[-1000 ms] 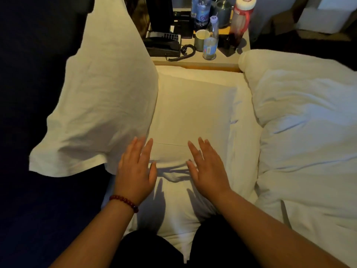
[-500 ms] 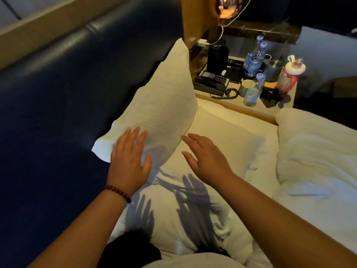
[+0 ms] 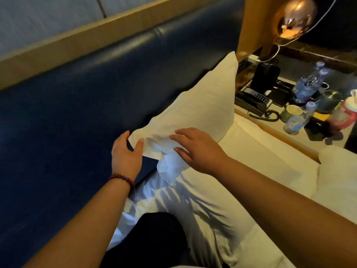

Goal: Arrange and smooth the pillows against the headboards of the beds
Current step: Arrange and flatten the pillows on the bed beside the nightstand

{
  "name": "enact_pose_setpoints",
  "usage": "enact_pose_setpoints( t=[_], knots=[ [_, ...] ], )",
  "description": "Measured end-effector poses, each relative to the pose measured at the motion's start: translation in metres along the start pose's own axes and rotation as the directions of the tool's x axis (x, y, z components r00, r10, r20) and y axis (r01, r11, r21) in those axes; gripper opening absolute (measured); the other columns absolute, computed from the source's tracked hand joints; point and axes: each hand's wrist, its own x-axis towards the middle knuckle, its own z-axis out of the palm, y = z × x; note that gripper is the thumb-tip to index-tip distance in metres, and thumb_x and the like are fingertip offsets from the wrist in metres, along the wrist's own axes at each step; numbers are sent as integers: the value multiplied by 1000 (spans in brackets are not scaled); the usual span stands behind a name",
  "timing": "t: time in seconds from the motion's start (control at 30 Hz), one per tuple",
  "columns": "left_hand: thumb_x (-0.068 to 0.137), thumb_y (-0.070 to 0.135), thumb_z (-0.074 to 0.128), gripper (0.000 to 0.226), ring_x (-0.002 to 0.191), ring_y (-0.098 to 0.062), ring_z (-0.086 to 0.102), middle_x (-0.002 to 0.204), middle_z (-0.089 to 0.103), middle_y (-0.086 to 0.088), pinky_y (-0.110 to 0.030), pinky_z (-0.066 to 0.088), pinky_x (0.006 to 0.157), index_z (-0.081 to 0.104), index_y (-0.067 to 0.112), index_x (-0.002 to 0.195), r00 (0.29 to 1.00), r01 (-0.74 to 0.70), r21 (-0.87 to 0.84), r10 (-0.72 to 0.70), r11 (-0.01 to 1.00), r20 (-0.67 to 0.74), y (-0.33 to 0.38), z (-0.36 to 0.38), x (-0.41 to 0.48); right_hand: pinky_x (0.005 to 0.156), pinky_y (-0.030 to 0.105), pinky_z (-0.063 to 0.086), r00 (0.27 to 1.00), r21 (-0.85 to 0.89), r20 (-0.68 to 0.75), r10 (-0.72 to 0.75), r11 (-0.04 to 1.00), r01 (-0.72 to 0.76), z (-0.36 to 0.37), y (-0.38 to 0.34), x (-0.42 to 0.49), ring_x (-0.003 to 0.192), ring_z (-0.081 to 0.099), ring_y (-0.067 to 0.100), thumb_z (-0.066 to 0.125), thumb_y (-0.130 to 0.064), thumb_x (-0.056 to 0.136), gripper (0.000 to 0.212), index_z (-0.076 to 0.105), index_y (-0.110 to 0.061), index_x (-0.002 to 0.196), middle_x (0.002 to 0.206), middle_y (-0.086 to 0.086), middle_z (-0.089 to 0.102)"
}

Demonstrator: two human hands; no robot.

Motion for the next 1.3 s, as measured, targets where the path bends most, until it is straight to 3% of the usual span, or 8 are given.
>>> enact_pose_setpoints(
  t=[0.13,0.23,0.33,0.5,0.67,0.83,1.1,1.3],
  knots=[
    [87,45,65,48,117,-18,55,126,58,0,-30,45,94,57,18,126,954,298,-193,-300,935,21,-7,8,5,100,46,42,985,-92,57,-165,981,169,4,-1,33,128,50,31,46,-35,98,42,55,-19,136,141,7,53],
    [84,48,67,31,90,-17,60,94,65,1,-33,46,81,64,18,91,817,568,-427,-544,703,192,-6,10,9,109,43,33,974,-109,82,-212,969,220,7,0,54,136,42,28,44,-36,100,44,49,-21,141,148,4,46],
    [92,33,64,27,101,-22,65,109,70,-8,-36,49,94,65,12,108,702,673,-680,-545,293,460,-6,6,16,112,42,30,950,-168,106,-293,937,308,12,4,77,137,41,24,45,-38,99,47,45,-23,143,149,2,45],
    [98,28,56,21,97,-20,65,99,70,-6,-35,47,98,64,10,106,684,663,-731,-526,158,506,-3,-5,17,113,42,24,922,-270,300,-244,906,327,8,44,121,134,43,21,7,-76,87,79,40,-33,145,146,-3,48],
    [92,19,65,13,85,-18,71,91,75,-6,-33,55,80,66,11,101,755,598,-725,-544,341,366,-7,-13,24,114,50,22,997,-334,68,-45,940,65,-8,58,131,127,46,27,6,-73,85,81,56,-30,132,134,1,53],
    [90,15,67,20,85,-18,72,99,72,-7,-30,58,71,62,19,109,854,424,-734,-504,531,128,-10,-6,9,106,42,35,919,-214,86,-384,894,393,16,27,108,113,58,23,27,-52,98,52,61,-24,125,122,1,62],
    [98,19,53,36,87,-9,66,84,66,3,-33,57,83,61,46,119,978,135,-450,-193,883,-85,-16,-7,0,99,41,39,923,-148,34,-383,911,384,23,40,107,111,59,22,38,-44,98,41,61,-25,126,121,-3,63],
    [93,21,59,22,73,-4,59,82,63,9,-20,55,73,72,27,110,992,125,-252,-126,960,11,-7,-12,2,103,39,37,932,-157,63,-357,919,363,24,41,109,117,56,21,31,-46,99,46,56,-27,132,129,-3,60]
  ],
)
